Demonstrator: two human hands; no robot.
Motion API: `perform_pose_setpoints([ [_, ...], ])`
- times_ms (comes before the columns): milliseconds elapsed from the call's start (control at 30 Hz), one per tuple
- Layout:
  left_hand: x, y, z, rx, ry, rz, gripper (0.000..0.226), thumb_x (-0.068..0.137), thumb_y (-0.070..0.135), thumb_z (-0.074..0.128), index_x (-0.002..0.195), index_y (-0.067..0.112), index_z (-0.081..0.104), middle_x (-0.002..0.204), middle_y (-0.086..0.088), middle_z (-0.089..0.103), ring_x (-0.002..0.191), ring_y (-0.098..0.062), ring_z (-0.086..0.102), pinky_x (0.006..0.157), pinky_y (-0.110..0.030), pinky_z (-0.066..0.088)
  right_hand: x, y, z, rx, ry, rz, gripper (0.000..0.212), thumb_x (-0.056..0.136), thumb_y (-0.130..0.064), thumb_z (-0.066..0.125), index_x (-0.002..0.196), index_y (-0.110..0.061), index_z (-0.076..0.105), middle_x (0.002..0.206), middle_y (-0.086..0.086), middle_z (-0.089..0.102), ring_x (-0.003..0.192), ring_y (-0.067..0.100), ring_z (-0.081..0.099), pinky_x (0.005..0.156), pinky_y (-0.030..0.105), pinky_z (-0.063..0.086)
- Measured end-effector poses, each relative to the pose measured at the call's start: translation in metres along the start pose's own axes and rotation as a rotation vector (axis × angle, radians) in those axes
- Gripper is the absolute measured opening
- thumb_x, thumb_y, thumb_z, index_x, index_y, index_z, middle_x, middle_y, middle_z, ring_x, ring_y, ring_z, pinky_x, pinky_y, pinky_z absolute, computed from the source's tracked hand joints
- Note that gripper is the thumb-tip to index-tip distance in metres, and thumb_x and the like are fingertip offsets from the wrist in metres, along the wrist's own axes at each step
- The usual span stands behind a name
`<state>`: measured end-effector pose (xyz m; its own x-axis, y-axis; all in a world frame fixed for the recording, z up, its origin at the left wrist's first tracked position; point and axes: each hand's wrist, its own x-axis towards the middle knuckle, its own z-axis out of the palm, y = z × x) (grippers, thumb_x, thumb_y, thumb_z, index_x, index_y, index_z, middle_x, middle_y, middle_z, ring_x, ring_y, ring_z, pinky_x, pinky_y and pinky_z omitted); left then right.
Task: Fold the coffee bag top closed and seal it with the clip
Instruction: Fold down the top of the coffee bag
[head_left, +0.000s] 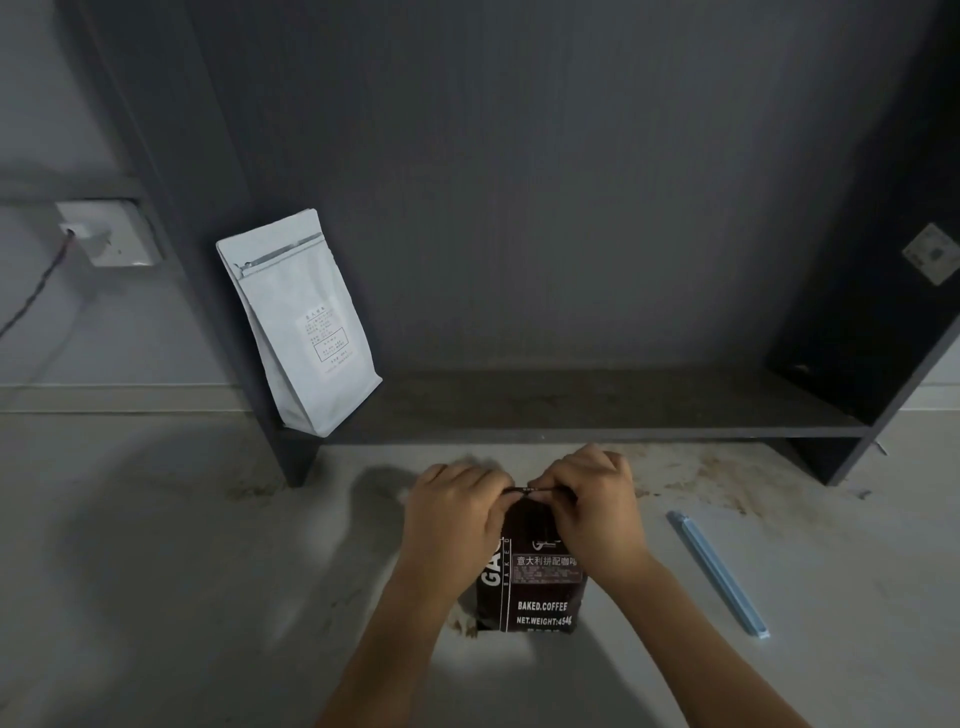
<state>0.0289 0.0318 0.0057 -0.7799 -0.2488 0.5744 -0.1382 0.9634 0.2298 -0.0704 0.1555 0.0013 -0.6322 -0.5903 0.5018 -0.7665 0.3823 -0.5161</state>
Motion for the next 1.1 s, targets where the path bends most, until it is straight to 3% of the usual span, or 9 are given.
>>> perform_pose_setpoints([
  [67, 0.003, -0.001, -0.002, 0.133, -0.006, 0.079, 0.017, 0.079, 0.028, 0.054, 0.064, 0.024, 0.061, 0.062, 0.009, 0.066, 0.063, -0.013, 0.059, 0.064, -0.024, 0.034, -0.001, -0.002, 0.000, -0.024, 0.014, -0.019, 0.017, 0.064, -0.008, 0.071, 0.065, -0.024, 0.068, 0.060, -0.009, 0.068, 0.071, 0.010, 0.052, 0.070, 0.020, 0.024],
  [233, 0.004, 0.002, 0.001, 0.110, 0.011, 0.008, 0.016, 0.068, 0.011, 0.047, 0.057, 0.019, 0.056, 0.052, 0.004, 0.060, 0.050, -0.018, 0.055, 0.061, -0.025, 0.029, -0.005, -0.008, -0.004, -0.064, 0.049, -0.109, 0.006, 0.071, -0.026, 0.067, 0.075, -0.029, 0.071, 0.067, -0.013, 0.071, 0.073, 0.010, 0.054, 0.073, 0.023, 0.027],
  [400, 0.004, 0.002, -0.001, 0.072, 0.001, 0.028, 0.024, 0.075, 0.019, 0.047, 0.062, 0.023, 0.067, 0.054, 0.006, 0.067, 0.050, -0.013, 0.059, 0.062, -0.023, 0.033, -0.003, -0.008, -0.002, -0.090, 0.078, -0.069, 0.017, 0.065, -0.009, 0.071, 0.063, -0.025, 0.067, 0.058, -0.010, 0.067, 0.070, 0.011, 0.050, 0.071, 0.022, 0.023],
  [533, -0.004, -0.001, -0.008, 0.036, 0.086, 0.013, 0.021, 0.077, 0.021, 0.050, 0.065, 0.022, 0.067, 0.058, 0.008, 0.067, 0.053, -0.011, 0.060, 0.061, -0.021, 0.032, -0.004, -0.008, 0.002, -0.084, 0.088, -0.072, 0.021, 0.064, -0.004, 0.072, 0.061, -0.023, 0.066, 0.056, -0.009, 0.065, 0.067, 0.012, 0.048, 0.069, 0.021, 0.022],
  [667, -0.002, 0.000, -0.012, 0.021, 0.096, -0.057, 0.018, 0.061, 0.008, 0.043, 0.056, 0.019, 0.057, 0.055, 0.005, 0.061, 0.051, -0.016, 0.053, 0.059, -0.023, 0.029, -0.004, -0.009, 0.000, -0.005, 0.090, -0.115, 0.011, 0.068, -0.016, 0.070, 0.077, -0.022, 0.072, 0.066, -0.009, 0.071, 0.075, 0.007, 0.046, 0.072, 0.021, 0.025],
  [767, -0.003, -0.005, -0.011, 0.020, 0.085, -0.076, 0.020, 0.061, 0.008, 0.042, 0.055, 0.019, 0.057, 0.053, 0.005, 0.062, 0.047, -0.017, 0.055, 0.059, -0.022, 0.029, -0.009, 0.006, -0.007, 0.018, 0.104, -0.064, 0.020, 0.070, -0.026, 0.069, 0.089, -0.021, 0.071, 0.076, -0.006, 0.073, 0.082, 0.009, 0.051, 0.077, 0.024, 0.031],
  [900, -0.002, -0.006, -0.009, -0.006, 0.098, -0.068, 0.025, 0.067, 0.010, 0.039, 0.054, 0.018, 0.060, 0.053, 0.006, 0.065, 0.046, -0.015, 0.057, 0.060, -0.022, 0.033, -0.009, 0.019, -0.019, 0.043, 0.092, 0.007, 0.015, 0.071, -0.027, 0.070, 0.083, -0.018, 0.072, 0.077, -0.003, 0.072, 0.081, 0.013, 0.056, 0.075, 0.033, 0.044],
  [967, -0.001, -0.003, -0.008, -0.014, 0.109, -0.060, 0.025, 0.066, 0.010, 0.039, 0.054, 0.017, 0.060, 0.052, 0.006, 0.066, 0.045, -0.015, 0.057, 0.060, -0.023, 0.034, -0.006, 0.020, -0.020, 0.027, 0.063, 0.021, 0.004, 0.072, -0.021, 0.072, 0.073, -0.018, 0.070, 0.071, -0.004, 0.071, 0.077, 0.014, 0.055, 0.074, 0.034, 0.044],
  [1100, -0.002, -0.002, -0.007, -0.010, 0.130, -0.062, 0.026, 0.067, 0.010, 0.038, 0.053, 0.016, 0.060, 0.051, 0.006, 0.066, 0.043, -0.016, 0.056, 0.060, -0.024, 0.035, -0.005, 0.018, -0.018, 0.006, 0.073, 0.014, 0.011, 0.068, -0.011, 0.075, 0.062, -0.015, 0.067, 0.062, 0.000, 0.068, 0.069, 0.019, 0.055, 0.070, 0.031, 0.037],
])
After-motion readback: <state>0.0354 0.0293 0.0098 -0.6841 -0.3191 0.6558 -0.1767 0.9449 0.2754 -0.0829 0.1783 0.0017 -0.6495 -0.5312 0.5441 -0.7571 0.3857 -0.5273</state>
